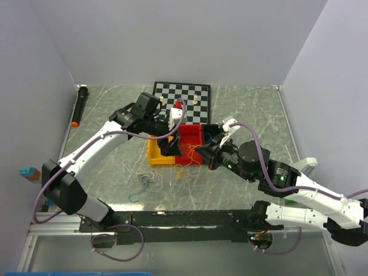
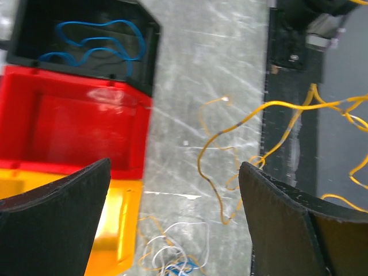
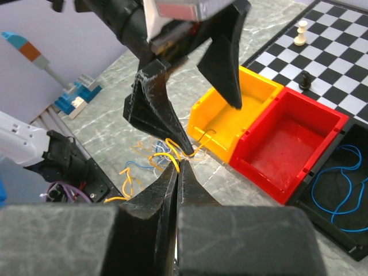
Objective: Untangle the cables
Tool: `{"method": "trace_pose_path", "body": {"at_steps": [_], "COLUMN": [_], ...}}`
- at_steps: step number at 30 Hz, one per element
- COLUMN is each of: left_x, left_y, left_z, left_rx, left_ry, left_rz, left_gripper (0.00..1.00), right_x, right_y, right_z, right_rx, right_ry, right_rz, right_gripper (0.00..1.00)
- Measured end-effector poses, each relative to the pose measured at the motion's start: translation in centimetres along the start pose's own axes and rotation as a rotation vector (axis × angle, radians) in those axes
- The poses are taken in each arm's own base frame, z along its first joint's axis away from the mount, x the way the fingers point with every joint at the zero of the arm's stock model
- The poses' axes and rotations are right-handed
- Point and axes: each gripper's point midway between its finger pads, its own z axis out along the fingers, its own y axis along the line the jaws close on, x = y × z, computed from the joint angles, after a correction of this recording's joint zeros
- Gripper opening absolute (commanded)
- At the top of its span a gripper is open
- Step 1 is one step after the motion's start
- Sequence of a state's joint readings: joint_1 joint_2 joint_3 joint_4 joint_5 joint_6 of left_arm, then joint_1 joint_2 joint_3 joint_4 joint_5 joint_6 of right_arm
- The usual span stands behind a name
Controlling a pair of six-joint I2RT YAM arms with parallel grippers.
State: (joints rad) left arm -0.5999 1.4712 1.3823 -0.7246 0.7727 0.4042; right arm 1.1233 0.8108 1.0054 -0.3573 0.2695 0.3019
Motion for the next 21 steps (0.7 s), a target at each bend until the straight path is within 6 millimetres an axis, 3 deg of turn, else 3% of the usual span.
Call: {"method": "trace_pose_path", "body": {"at_steps": [4, 7, 9, 11, 12, 16, 21], "left_x": [0.3, 0.1, -0.1, -0.1, -0.3, -0.6, 0.7], "left_y": [-1.1, -1.7, -2.0, -2.4, -2.6, -2.4, -2.0], "left_z": [0.4, 0.4, 0.4, 0.4, 0.4, 0.9, 1.3], "left_rx": [0.079, 0.114, 0.135, 0.164, 0.185, 0.240, 0.248], "left_ry": [-0.002, -0.018, -0.027, -0.028, -0.028, -0.002, 0.055], "left_rz": [0.001, 0.013, 0.018, 0.019, 0.021, 0.023, -0.031], "left_gripper": [0.99, 0.85, 0.71, 0.36, 0.04, 0.01, 0.01], "right_x": [-0.1, -0.1, -0.1, -0.2, -0.2, -0.3, -0.5], "right_y": [0.4, 0.6, 0.7, 0.7, 0.7, 0.7, 0.2], "right_z": [-0.1, -0.1, -0.1, -0.1, -0.1, -0.2, -0.6], "right_rx": [-0.021, -0.031, -0.037, -0.039, -0.039, -0.038, -0.021], "right_ry": [-0.003, 0.000, 0.000, -0.003, -0.004, -0.006, -0.017], "right_rz": [0.003, 0.003, 0.004, 0.004, 0.005, 0.005, 0.006], "right_gripper": [0.00, 0.00, 0.00, 0.00, 0.00, 0.00, 0.01]}}
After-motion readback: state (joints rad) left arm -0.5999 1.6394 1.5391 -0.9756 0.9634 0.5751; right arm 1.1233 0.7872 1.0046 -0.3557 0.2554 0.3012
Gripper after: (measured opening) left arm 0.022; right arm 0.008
